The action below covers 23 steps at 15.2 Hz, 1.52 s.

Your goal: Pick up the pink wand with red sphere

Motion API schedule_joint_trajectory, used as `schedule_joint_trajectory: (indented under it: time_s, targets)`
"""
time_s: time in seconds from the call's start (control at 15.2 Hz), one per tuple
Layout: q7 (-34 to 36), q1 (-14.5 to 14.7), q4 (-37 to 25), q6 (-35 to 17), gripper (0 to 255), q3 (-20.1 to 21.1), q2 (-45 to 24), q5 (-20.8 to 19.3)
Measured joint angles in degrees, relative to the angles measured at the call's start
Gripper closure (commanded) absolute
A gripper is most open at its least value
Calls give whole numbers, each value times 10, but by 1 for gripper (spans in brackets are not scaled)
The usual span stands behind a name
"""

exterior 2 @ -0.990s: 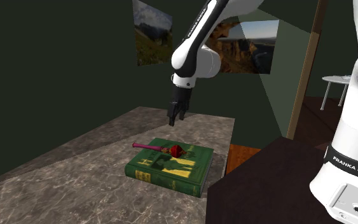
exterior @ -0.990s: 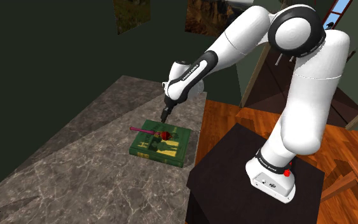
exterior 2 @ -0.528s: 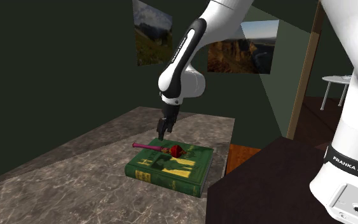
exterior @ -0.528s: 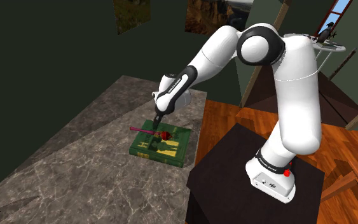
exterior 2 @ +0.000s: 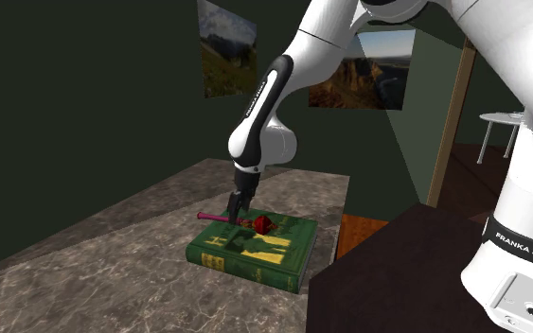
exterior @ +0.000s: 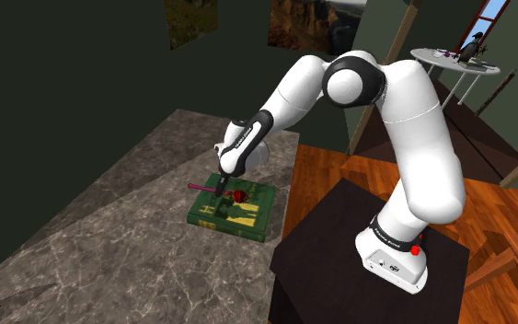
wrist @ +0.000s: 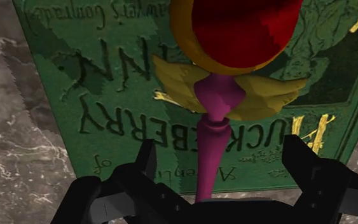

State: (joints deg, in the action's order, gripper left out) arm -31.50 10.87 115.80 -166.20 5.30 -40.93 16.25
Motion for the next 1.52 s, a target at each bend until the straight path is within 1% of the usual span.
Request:
schedule_joint_trajectory:
  time_s: [0.13,0.2,0.86,1.52]
  targets:
    - [-2,-1,-6,-8,0,2,-13,1]
    - [-3,-2,-7,-9,255,2,-17,1]
    - [-3,-2,-9,-11,255,3,-19,1]
    - [9,6,17,30,255,-7,47,-3]
